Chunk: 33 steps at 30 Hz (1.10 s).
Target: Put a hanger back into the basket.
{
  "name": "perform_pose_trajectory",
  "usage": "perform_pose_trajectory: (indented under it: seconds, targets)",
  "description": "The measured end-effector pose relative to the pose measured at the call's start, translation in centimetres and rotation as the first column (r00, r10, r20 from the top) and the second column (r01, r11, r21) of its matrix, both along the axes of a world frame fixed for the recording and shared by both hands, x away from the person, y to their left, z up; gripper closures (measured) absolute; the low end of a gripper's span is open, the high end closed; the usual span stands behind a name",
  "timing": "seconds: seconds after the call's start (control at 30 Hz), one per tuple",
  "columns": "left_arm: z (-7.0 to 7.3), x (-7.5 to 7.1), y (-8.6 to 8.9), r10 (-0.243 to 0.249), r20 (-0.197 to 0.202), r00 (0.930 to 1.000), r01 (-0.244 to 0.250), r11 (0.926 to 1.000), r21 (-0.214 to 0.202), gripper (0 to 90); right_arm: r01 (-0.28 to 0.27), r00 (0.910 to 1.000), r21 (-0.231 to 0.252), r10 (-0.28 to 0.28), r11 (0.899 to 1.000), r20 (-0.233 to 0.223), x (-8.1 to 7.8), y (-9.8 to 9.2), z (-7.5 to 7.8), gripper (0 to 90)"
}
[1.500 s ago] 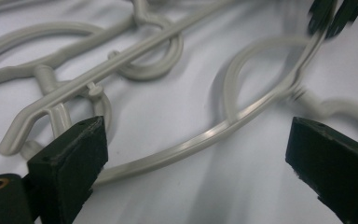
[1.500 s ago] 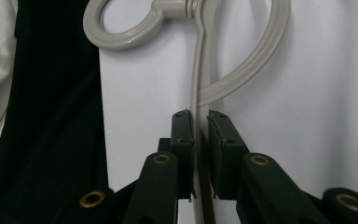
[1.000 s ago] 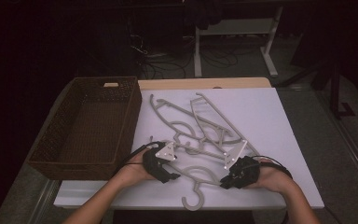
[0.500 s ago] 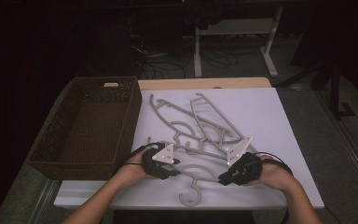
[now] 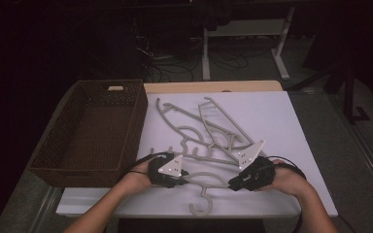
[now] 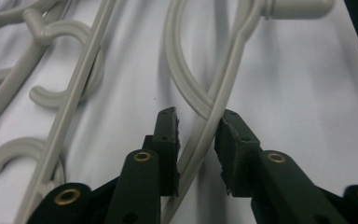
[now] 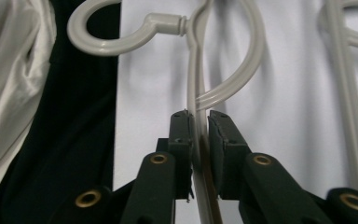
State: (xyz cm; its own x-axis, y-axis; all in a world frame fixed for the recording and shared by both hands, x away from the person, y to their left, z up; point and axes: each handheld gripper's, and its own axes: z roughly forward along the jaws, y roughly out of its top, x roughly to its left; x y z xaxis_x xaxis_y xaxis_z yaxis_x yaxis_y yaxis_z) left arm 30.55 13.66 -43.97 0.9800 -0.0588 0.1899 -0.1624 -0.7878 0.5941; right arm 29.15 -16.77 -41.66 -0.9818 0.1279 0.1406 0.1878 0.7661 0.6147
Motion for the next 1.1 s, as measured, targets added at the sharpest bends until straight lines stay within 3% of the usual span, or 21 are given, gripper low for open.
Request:
perform_pose_trajectory:
  seconds: [0.13, 0.2, 0.3, 0.33, 0.37, 0.47, 0.5, 0.57, 0.8, 0.83, 0.9, 1.1]
  targets:
    - [0.2, -0.5, -0.3, -0.044, 0.002, 0.9990, 0.044, 0.9990, -0.014, 76.6, 0.038, 0.9991, 0.035, -0.038, 0.999, 0.018, 0.3, -0.4, 0.4, 71.7]
    - [0.4, -0.6, -0.3, -0.035, 0.008, 0.9994, 0.035, 0.9993, -0.011, 78.7, 0.058, 0.9976, 0.058, -0.060, 0.997, 0.034, 0.4, -0.5, 0.6, 67.1]
    - [0.6, -0.5, -0.1, -0.028, 0.018, 0.9995, 0.028, 0.9994, -0.021, 81.0, 0.099, 0.9924, 0.090, -0.105, 0.991, 0.065, 0.5, -0.6, 1.0, 52.5]
    - [0.8, -0.5, -0.1, -0.017, 0.021, 0.9996, 0.017, 0.9994, -0.030, 81.4, 0.133, 0.9866, 0.109, -0.142, 0.985, 0.080, 0.5, -0.7, 1.2, 44.5]
    - [0.9, -0.4, 0.0, -0.009, 0.025, 0.9996, 0.010, 0.9993, -0.037, 81.6, 0.177, 0.9754, 0.134, -0.192, 0.975, 0.108, 0.6, -0.8, 1.5, 38.7]
    - [1.5, -0.3, 0.1, 0.023, 0.026, 0.9994, -0.022, 0.9978, -0.063, 81.9, 0.249, 0.9497, 0.206, -0.280, 0.946, 0.140, 0.7, -1.4, 2.2, 29.8]
    - [1.7, -0.3, 0.1, 0.031, 0.028, 0.9991, -0.029, 0.9974, -0.067, 82.0, 0.279, 0.9390, 0.238, -0.316, 0.930, 0.135, 0.8, -1.8, 2.6, 28.1]
    - [2.2, -0.2, 0.0, 0.065, 0.018, 0.9977, -0.063, 0.9947, -0.081, 82.0, 0.313, 0.9209, 0.275, -0.361, 0.909, 0.147, 0.7, -2.2, 3.0, 23.6]
    - [4.5, 1.1, -0.3, 0.163, -0.014, 0.9865, -0.164, 0.9799, -0.114, 82.3, 0.393, 0.8751, 0.320, -0.457, 0.862, 0.158, 0.4, -3.5, 3.9, 15.4]
    - [4.9, 1.3, -0.3, 0.178, -0.016, 0.9840, -0.178, 0.9774, -0.113, 82.2, 0.395, 0.8741, 0.323, -0.460, 0.860, 0.156, 0.3, -3.7, 3.9, 15.3]
    - [5.7, 2.1, -0.4, 0.214, -0.024, 0.9766, -0.215, 0.9700, -0.113, 82.2, 0.408, 0.8638, 0.332, -0.477, 0.850, 0.162, 0.2, -3.9, 4.0, 15.1]
    - [8.7, 3.7, -0.7, 0.286, -0.054, 0.9566, -0.291, 0.9487, -0.124, 82.3, 0.434, 0.8533, 0.337, -0.502, 0.835, 0.143, 0.1, -4.4, 3.6, 14.0]
